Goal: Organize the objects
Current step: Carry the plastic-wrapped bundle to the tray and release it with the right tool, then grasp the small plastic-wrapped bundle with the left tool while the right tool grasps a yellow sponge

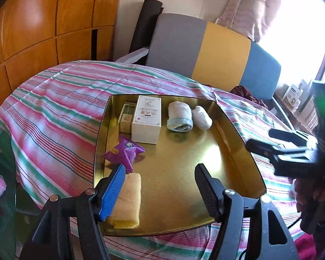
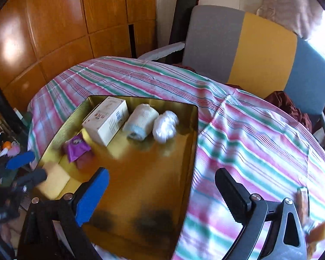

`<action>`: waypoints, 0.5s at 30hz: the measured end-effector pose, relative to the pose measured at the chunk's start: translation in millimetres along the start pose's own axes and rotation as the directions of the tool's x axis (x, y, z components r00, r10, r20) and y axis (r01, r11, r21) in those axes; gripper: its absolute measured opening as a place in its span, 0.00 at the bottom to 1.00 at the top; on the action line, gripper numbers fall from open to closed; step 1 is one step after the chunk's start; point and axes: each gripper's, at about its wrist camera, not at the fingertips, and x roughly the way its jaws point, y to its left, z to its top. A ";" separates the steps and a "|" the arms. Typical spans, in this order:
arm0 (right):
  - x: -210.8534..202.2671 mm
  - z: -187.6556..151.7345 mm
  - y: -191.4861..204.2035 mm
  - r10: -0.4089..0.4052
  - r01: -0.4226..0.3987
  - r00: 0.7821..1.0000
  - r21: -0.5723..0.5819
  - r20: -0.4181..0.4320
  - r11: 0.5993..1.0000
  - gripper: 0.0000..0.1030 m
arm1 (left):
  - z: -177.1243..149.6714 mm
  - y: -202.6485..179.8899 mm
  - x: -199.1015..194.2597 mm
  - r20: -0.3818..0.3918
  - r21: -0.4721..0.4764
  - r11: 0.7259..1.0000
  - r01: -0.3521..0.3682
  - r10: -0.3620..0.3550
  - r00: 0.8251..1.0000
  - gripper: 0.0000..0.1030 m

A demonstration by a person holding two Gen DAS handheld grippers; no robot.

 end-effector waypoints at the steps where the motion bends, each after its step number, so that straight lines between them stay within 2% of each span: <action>1: -5.8 -5.4 -3.4 -0.005 0.005 1.000 0.006 0.002 1.000 0.96 | -0.1 -2.4 -0.9 0.000 0.005 1.000 0.001 -0.001 1.000 0.65; 9: -49.8 -46.5 -54.4 -0.084 0.082 0.996 0.108 0.011 0.991 0.97 | -0.8 -25.8 -6.0 -0.003 0.065 0.997 0.034 -0.034 0.999 0.66; 15: -83.6 -79.4 -119.3 -0.201 0.198 0.980 0.228 -0.008 0.953 0.97 | -1.5 -54.9 -4.1 -0.019 0.132 0.989 0.068 -0.066 0.998 0.65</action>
